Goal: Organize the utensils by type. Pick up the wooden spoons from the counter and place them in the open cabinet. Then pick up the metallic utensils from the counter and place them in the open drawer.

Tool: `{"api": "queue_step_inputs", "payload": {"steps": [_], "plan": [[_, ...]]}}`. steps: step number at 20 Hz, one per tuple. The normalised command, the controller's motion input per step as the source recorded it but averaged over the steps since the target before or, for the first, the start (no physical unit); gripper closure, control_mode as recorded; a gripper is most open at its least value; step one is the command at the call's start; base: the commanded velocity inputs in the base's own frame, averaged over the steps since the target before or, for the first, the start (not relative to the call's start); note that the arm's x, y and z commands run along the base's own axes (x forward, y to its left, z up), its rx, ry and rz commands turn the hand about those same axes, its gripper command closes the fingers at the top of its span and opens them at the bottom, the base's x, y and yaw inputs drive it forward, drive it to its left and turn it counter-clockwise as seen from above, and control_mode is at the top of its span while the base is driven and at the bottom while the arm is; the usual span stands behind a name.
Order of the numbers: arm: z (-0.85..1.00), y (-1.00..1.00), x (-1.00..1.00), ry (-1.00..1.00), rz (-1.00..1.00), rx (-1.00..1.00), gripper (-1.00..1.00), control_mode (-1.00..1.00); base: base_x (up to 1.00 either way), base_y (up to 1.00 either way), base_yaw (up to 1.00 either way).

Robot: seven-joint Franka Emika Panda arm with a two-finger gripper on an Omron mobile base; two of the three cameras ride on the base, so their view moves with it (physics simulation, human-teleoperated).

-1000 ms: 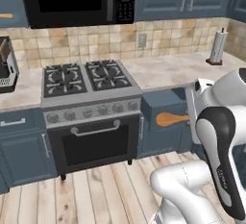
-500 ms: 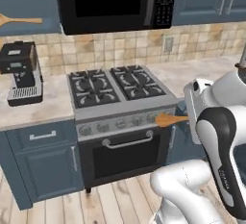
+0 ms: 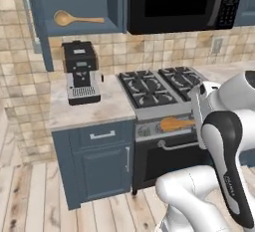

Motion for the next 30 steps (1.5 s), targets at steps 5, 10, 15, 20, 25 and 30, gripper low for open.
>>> {"api": "queue_step_inputs", "payload": {"steps": [5,10,15,20,25,30], "plan": [[0.0,0.0,0.0,0.0,0.0,0.0,1.0,1.0,0.44,0.38,0.22],[0.0,0.0,0.0,0.0,0.0,0.0,1.0,1.0,0.52,0.2,0.04],[0.0,0.0,0.0,0.0,0.0,0.0,1.0,1.0,0.49,0.3,0.01],[0.0,0.0,0.0,0.0,0.0,0.0,1.0,1.0,0.37,0.45,0.02],[0.0,0.0,0.0,0.0,0.0,0.0,1.0,1.0,0.54,0.33,0.01],[0.0,0.0,0.0,0.0,0.0,0.0,1.0,1.0,0.57,0.25,0.03]]}}
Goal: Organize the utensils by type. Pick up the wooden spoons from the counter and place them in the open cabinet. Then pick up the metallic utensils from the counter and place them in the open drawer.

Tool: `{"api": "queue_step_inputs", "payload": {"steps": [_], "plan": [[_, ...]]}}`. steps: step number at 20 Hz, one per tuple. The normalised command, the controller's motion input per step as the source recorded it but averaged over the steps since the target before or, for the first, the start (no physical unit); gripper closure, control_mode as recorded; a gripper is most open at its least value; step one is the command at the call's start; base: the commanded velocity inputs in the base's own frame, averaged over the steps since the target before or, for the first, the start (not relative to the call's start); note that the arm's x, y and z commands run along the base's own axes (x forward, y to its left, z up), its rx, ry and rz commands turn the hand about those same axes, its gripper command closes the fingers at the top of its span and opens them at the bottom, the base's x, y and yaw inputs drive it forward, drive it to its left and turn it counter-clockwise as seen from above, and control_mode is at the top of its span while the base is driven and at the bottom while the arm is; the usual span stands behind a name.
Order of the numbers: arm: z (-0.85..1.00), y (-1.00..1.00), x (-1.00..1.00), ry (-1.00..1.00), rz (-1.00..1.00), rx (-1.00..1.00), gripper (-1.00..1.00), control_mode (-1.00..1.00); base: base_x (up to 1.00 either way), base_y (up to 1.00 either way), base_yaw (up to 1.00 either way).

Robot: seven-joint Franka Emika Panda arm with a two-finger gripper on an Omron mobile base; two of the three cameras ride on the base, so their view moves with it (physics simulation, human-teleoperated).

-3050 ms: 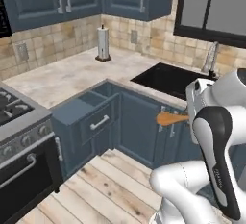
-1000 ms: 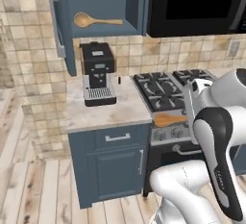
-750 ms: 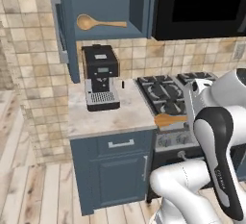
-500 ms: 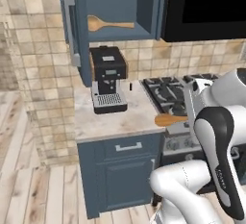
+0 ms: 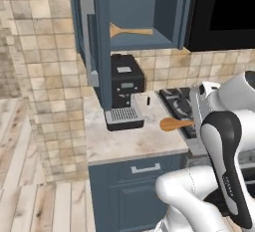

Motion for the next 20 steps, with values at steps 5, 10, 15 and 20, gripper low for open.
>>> {"api": "queue_step_inputs", "payload": {"steps": [5,10,15,20], "plan": [[0.0,0.0,0.0,0.0,0.0,0.0,1.0,1.0,0.51,0.16,0.06],[0.0,0.0,0.0,0.0,0.0,0.0,1.0,1.0,0.47,0.14,0.07],[0.0,0.0,0.0,0.0,0.0,0.0,1.0,1.0,0.34,0.12,0.06],[0.0,0.0,0.0,0.0,0.0,0.0,1.0,1.0,0.02,0.01,0.0]]}}
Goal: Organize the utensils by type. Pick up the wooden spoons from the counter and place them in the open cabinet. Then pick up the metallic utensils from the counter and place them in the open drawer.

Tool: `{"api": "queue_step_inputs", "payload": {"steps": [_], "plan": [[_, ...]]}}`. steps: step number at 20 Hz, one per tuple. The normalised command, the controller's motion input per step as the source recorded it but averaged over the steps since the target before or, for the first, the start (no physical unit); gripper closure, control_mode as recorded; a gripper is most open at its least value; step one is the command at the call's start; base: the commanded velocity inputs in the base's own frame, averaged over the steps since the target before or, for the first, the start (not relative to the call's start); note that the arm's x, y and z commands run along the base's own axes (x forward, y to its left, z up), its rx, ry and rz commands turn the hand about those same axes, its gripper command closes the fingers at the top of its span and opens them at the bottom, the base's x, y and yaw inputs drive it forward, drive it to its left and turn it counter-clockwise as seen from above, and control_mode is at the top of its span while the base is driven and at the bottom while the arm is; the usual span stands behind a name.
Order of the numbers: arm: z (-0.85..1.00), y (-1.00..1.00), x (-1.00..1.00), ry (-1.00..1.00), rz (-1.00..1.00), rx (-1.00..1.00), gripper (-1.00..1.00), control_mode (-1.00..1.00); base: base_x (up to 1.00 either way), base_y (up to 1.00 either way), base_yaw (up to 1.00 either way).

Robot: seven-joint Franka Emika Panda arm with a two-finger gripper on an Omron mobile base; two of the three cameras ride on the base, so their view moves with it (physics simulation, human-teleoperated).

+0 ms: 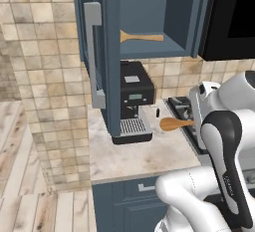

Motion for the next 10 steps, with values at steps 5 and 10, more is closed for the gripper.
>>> {"api": "queue_step_inputs", "payload": {"steps": [5,10], "plan": [[0.0,0.0,0.0,0.0,0.0,0.0,1.0,1.0,0.0,0.0,0.0],[0.0,0.0,0.0,0.0,0.0,0.0,1.0,1.0,0.0,0.0,0.0]]}}
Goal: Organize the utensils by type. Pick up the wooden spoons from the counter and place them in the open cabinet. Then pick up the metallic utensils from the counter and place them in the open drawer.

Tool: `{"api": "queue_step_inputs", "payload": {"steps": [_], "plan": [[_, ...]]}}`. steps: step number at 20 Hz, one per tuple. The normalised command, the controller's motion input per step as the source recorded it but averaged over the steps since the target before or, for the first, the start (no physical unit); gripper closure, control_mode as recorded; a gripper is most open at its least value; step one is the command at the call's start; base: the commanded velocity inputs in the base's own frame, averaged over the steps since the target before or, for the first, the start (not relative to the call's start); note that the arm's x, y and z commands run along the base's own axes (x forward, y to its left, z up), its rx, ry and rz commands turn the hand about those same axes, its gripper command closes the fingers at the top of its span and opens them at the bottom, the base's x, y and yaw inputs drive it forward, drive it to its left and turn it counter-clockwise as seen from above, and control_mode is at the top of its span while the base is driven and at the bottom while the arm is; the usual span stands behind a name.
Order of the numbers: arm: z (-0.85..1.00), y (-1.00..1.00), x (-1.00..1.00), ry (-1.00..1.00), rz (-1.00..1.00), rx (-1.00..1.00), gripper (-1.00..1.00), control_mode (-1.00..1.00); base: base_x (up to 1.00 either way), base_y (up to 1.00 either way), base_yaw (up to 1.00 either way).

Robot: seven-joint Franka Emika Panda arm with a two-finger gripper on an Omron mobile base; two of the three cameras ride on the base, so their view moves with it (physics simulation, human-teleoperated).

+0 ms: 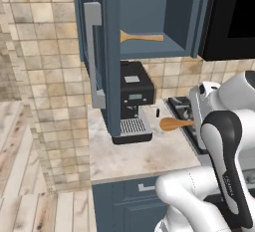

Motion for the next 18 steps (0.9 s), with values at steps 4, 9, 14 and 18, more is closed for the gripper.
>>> {"api": "queue_step_inputs", "payload": {"steps": [4,9,14,18], "plan": [[0.0,0.0,0.0,0.0,0.0,0.0,1.0,1.0,-0.04,0.0,0.0],[0.16,0.0,-0.18,-0.11,0.0,0.0,1.0,-1.0,-0.03,0.0,0.0],[0.44,0.03,-0.1,-0.03,0.0,-0.03,1.0,-1.0,0.0,0.0,0.0],[0.6,0.04,-0.01,-0.01,0.0,-0.13,1.0,-1.0,0.0,0.0,0.0]]}}
